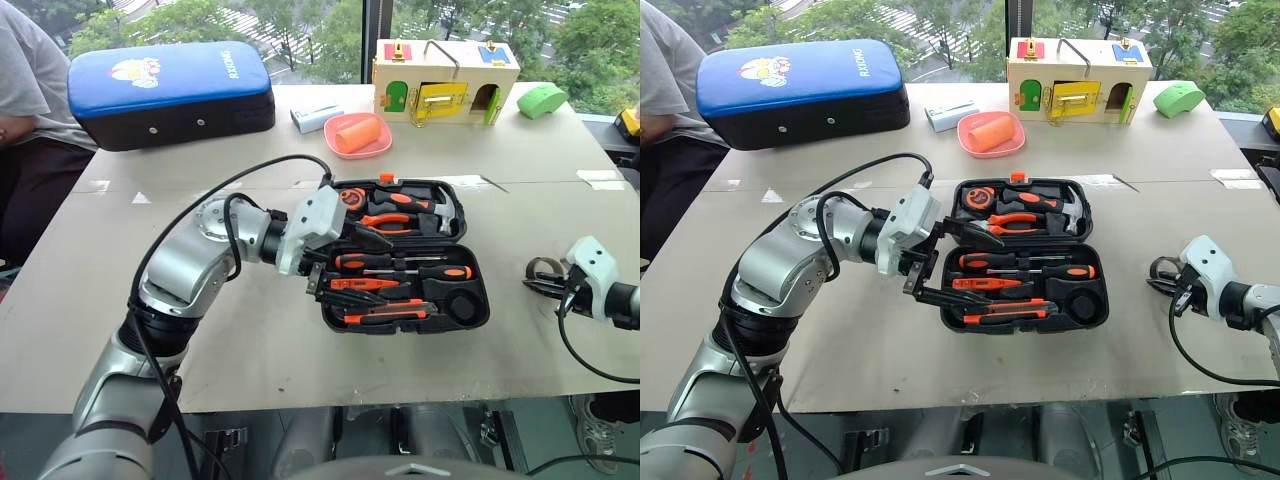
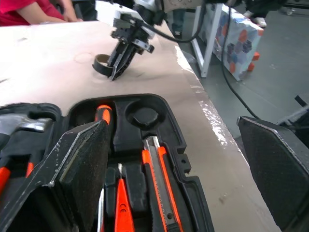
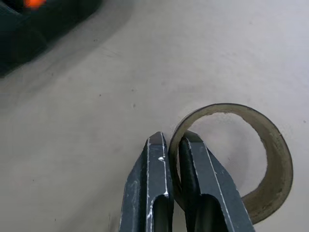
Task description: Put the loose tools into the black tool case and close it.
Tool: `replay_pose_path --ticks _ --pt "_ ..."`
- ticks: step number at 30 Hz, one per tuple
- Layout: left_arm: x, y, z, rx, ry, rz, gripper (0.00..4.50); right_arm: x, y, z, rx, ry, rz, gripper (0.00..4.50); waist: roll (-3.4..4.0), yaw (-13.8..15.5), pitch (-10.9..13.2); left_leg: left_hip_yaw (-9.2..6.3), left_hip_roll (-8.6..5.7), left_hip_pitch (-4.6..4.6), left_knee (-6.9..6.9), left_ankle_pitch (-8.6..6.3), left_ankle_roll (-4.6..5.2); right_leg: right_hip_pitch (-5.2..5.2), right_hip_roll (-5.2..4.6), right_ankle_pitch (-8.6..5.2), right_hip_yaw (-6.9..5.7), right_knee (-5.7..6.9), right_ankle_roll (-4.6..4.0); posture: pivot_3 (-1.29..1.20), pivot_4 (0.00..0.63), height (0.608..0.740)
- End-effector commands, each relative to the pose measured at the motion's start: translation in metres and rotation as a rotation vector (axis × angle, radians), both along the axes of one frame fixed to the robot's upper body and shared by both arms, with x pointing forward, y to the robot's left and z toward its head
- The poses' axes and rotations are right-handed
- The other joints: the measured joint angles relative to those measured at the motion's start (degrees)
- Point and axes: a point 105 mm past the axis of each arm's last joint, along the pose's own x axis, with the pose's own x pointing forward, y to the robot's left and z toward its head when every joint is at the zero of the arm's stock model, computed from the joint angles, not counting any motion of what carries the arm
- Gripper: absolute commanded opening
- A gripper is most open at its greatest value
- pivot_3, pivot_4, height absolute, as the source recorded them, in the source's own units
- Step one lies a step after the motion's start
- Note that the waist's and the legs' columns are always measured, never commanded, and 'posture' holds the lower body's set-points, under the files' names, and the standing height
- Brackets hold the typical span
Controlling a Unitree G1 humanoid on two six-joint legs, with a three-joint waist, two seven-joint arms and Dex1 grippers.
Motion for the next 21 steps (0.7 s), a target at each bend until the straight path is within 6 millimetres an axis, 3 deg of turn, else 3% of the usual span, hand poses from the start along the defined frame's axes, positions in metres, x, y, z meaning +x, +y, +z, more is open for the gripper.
replay_pose_path --ticks 1,5,8,21 --pt "-0.012 0.001 -0.007 0.041 -0.007 -0.063 4.50 -0.019 0.040 0.033 0.052 -0.037 0.238 0.02 0.01 -0.1 0.0 -0.01 0.01 -0.01 -0.01 0.00 0.00 0.00 0.01 0.00 0.00 -0.03 0.00 0.00 0.150 0.735" --pt "-0.014 0.002 -0.016 0.072 -0.015 -0.083 4.50 -0.050 0.082 0.037 0.083 0.041 0.459 0.02 0.00 -0.1 0.0 -0.04 0.02 -0.03 0.00 -0.02 0.03 0.01 0.00 0.00 -0.01 -0.05 0.00 0.00 0.150 0.735" --pt "-0.012 -0.001 -0.015 0.065 -0.018 -0.077 4.50 -0.054 0.095 0.033 0.059 0.058 0.497 0.02 -0.01 0.2 0.0 -0.07 0.00 -0.02 0.08 -0.06 0.11 0.05 -0.03 0.01 -0.05 -0.05 0.01 0.00 0.150 0.735" --pt "-0.009 -0.005 -0.012 0.045 -0.034 -0.059 4.50 -0.043 0.093 0.006 -0.079 0.078 0.496 0.02 -0.01 0.9 0.0 -0.11 -0.03 -0.05 0.08 -0.01 0.02 0.06 -0.03 0.01 -0.11 -0.12 0.01 0.00 0.150 0.735"
